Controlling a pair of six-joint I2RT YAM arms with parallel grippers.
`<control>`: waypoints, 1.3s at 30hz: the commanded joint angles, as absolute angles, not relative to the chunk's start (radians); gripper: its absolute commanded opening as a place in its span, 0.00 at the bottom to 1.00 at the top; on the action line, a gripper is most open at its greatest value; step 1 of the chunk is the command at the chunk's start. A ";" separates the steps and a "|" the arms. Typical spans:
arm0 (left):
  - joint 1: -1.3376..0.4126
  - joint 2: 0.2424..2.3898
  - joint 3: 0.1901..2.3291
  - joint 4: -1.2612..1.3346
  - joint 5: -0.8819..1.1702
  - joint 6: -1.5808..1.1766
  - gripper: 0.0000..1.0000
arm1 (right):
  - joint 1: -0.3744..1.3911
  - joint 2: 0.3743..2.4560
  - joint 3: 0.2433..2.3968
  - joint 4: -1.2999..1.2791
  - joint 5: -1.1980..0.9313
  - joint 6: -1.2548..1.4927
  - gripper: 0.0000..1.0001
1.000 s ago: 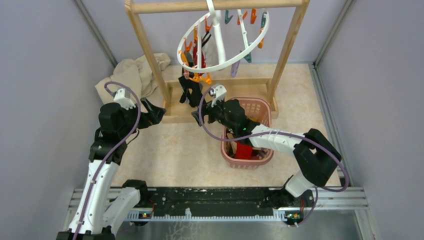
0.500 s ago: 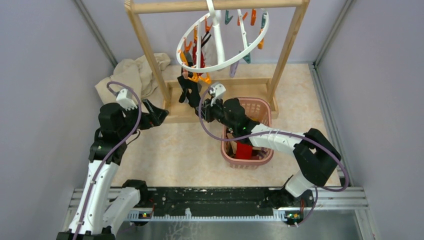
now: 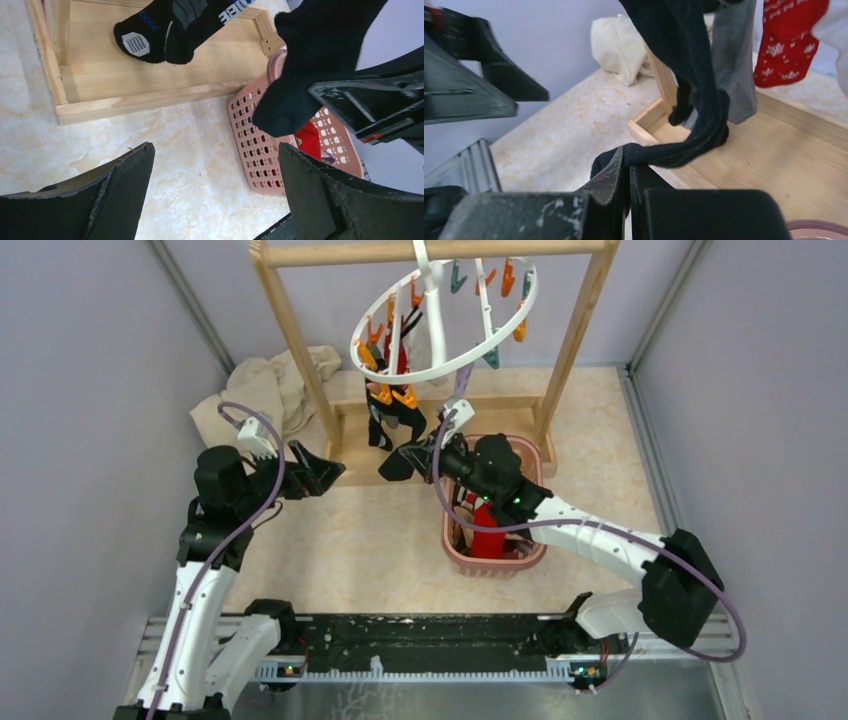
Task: Remove the socks clipped to the hanger
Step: Remove the sock from the hanger.
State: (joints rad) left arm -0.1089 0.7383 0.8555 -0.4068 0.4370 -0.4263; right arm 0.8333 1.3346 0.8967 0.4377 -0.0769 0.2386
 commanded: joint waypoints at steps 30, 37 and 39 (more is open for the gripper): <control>-0.124 0.651 0.601 0.218 1.016 -0.814 0.99 | 0.808 1.229 0.810 0.830 -0.578 0.616 0.00; -0.137 0.634 0.556 0.325 1.033 -0.911 0.99 | 0.805 1.280 0.805 0.917 -0.592 0.667 0.00; -0.144 0.635 0.545 0.368 1.038 -0.946 0.99 | 0.805 1.291 0.808 0.923 -0.595 0.670 0.00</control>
